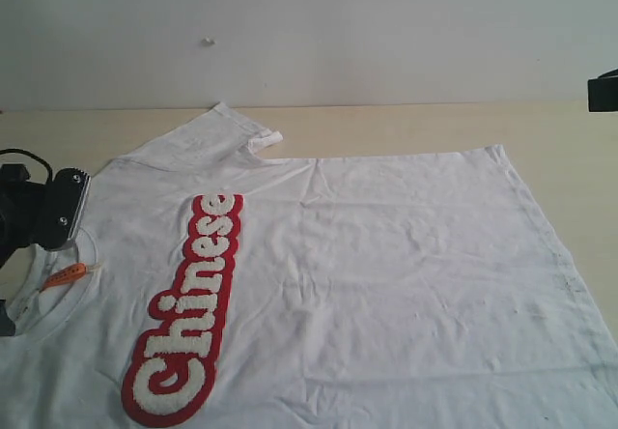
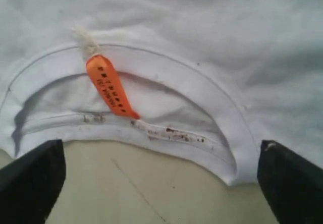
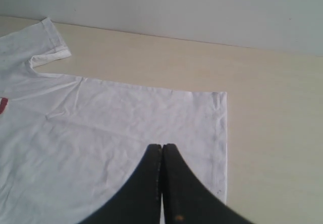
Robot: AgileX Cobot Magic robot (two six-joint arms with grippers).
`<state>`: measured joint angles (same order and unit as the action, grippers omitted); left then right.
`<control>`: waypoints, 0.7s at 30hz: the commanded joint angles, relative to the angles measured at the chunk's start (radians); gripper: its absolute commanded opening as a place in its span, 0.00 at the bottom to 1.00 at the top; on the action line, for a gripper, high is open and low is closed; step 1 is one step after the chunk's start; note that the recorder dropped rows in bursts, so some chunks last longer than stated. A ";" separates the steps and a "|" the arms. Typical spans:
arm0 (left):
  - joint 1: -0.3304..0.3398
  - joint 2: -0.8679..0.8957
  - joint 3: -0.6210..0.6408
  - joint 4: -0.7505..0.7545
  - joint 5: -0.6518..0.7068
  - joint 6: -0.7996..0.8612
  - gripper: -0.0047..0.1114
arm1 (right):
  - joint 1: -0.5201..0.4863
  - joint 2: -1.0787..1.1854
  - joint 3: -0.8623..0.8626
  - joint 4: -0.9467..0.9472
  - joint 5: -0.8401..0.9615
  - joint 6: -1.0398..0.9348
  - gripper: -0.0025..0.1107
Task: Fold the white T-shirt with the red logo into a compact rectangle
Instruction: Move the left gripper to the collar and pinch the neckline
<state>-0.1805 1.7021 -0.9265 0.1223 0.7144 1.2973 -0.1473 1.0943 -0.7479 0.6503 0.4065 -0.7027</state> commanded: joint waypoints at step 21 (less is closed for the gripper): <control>0.141 0.039 -0.148 -0.207 0.200 0.338 0.92 | -0.004 0.001 -0.008 0.006 -0.024 -0.010 0.02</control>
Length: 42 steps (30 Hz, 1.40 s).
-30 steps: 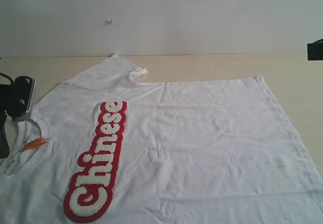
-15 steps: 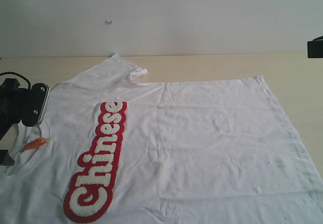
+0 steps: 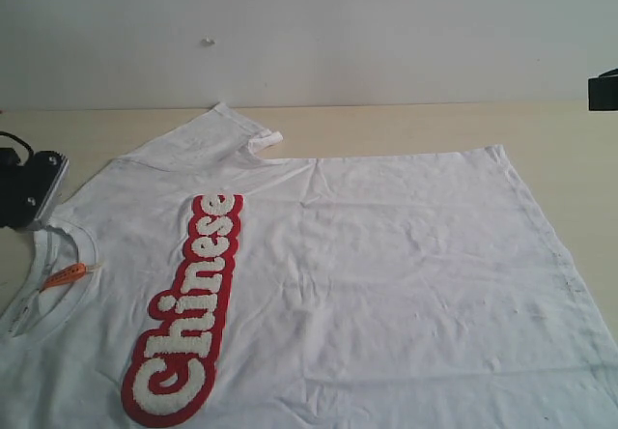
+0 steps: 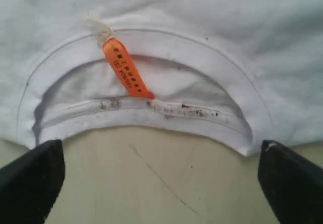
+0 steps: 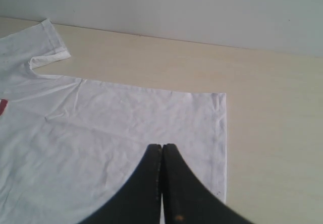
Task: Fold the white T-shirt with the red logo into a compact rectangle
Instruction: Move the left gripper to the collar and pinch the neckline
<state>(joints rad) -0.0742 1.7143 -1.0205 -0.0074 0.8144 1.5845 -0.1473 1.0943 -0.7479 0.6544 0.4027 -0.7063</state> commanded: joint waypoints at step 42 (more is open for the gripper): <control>0.103 0.321 -0.141 -0.102 0.076 0.171 0.92 | -0.004 0.001 -0.008 0.002 -0.015 -0.008 0.02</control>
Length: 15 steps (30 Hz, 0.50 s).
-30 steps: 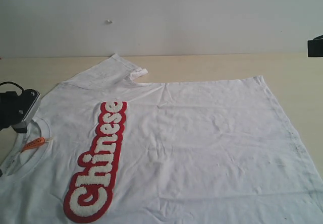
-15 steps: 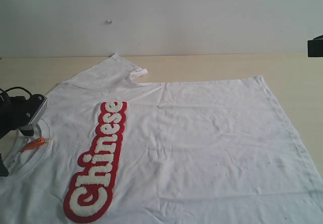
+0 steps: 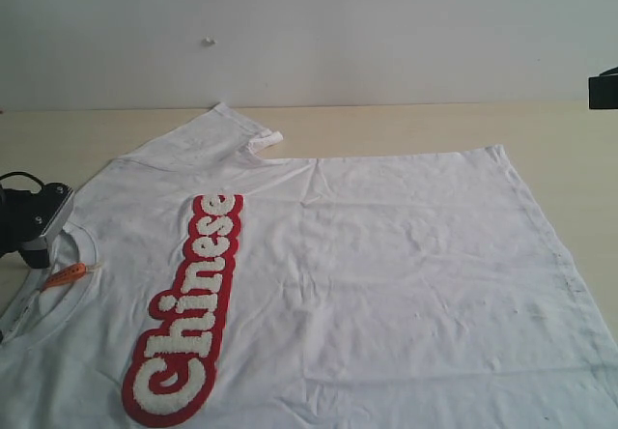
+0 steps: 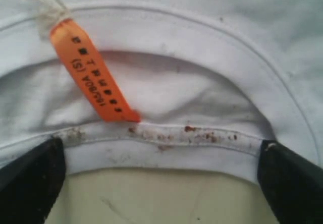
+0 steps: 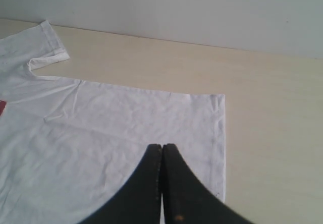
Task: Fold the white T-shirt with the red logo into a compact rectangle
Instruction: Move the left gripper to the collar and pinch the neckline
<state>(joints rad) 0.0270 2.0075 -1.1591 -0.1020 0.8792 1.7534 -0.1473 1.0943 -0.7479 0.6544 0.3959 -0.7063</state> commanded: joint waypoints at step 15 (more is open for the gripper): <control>0.002 0.041 -0.003 -0.007 0.004 0.001 0.92 | -0.004 0.001 -0.008 0.051 0.005 -0.033 0.27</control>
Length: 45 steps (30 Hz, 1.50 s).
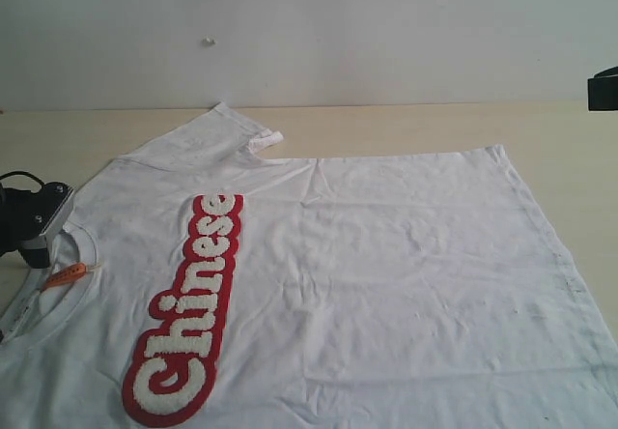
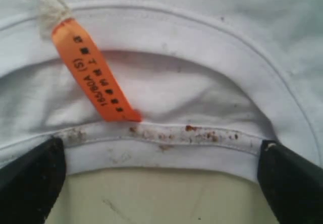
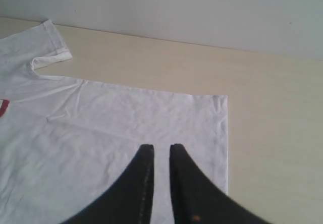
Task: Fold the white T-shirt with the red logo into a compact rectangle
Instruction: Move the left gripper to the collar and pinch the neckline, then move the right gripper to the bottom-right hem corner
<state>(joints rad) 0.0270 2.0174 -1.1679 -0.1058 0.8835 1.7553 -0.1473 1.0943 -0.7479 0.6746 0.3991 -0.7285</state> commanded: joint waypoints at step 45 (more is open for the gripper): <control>0.002 0.031 0.006 -0.005 0.000 -0.002 0.92 | -0.004 0.001 -0.008 0.110 0.083 -0.175 0.95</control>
<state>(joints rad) 0.0279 2.0174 -1.1679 -0.1058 0.8835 1.7574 -0.1473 1.0943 -0.7479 0.7882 0.4639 -0.8479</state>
